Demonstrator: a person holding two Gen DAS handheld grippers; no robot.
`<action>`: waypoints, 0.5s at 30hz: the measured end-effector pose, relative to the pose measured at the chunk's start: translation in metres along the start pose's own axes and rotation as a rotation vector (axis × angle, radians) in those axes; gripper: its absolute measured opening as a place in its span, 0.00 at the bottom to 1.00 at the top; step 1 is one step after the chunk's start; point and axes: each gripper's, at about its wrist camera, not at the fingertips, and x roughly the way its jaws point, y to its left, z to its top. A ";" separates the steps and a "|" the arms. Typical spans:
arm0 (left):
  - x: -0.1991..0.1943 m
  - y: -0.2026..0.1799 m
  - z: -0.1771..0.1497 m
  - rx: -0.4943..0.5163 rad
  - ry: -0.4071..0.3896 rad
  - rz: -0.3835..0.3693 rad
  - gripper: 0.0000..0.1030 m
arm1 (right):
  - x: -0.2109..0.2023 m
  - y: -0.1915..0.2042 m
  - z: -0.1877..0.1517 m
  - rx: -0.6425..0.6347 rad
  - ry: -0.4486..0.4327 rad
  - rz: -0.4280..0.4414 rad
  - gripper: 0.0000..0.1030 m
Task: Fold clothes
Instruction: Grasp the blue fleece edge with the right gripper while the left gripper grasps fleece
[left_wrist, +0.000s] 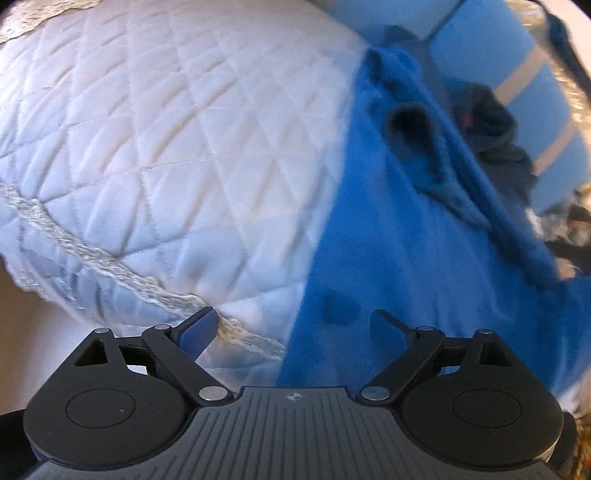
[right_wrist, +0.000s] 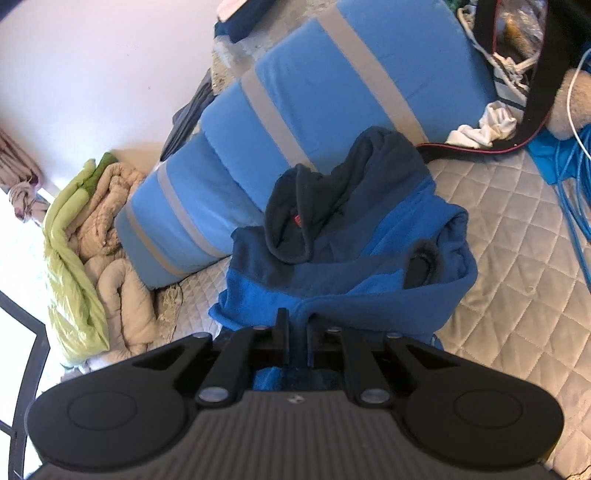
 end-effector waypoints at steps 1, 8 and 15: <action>0.000 0.005 -0.002 -0.020 0.023 -0.056 0.86 | -0.002 -0.003 0.000 0.009 -0.006 0.000 0.10; 0.021 0.036 -0.006 -0.219 0.162 -0.246 0.70 | -0.013 -0.020 -0.004 0.036 -0.012 0.008 0.10; 0.025 0.052 -0.009 -0.360 0.189 -0.206 0.31 | -0.018 -0.034 -0.009 0.065 -0.019 0.029 0.10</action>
